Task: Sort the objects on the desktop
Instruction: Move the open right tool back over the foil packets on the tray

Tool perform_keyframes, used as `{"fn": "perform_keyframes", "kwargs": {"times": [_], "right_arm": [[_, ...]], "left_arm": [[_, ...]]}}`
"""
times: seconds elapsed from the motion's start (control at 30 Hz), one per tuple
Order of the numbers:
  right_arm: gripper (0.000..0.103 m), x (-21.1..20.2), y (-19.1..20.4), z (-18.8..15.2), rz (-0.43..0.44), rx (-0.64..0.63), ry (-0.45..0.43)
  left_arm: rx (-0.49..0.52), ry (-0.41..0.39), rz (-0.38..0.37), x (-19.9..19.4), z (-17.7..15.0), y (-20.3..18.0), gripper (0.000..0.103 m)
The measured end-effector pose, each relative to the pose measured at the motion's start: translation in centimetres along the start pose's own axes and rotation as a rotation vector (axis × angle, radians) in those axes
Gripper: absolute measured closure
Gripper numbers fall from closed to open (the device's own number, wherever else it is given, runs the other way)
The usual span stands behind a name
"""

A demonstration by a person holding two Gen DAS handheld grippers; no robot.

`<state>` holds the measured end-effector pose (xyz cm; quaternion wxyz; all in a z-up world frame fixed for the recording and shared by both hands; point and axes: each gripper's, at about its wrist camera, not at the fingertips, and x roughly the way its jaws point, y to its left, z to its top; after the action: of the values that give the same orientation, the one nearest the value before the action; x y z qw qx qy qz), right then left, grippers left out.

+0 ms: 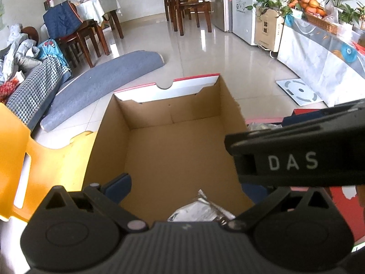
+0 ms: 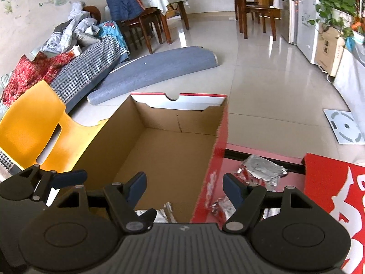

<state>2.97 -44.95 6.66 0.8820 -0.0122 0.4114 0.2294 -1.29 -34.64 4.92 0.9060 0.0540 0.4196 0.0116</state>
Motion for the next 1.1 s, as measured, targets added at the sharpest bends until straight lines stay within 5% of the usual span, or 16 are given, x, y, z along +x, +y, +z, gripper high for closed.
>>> {"fn": "perform_keyframes", "kwargs": {"times": [0.5,0.8,1.1], "right_arm": [[0.029,-1.2,-4.9,-1.2,-0.075,0.073,0.007],[0.029,-1.0,-9.2,-2.3,-0.125,0.199,0.06],[0.029,0.9,-10.1,-2.5,-0.117,0.189,0.131]], "left_arm": [[0.056,0.004,-0.011,0.9,0.4,-3.6,0.0],[0.084,0.012,-0.001,1.9,0.7,-4.9,0.0],[0.086,0.029,0.018,3.2,1.2,-5.2,0.0]]}}
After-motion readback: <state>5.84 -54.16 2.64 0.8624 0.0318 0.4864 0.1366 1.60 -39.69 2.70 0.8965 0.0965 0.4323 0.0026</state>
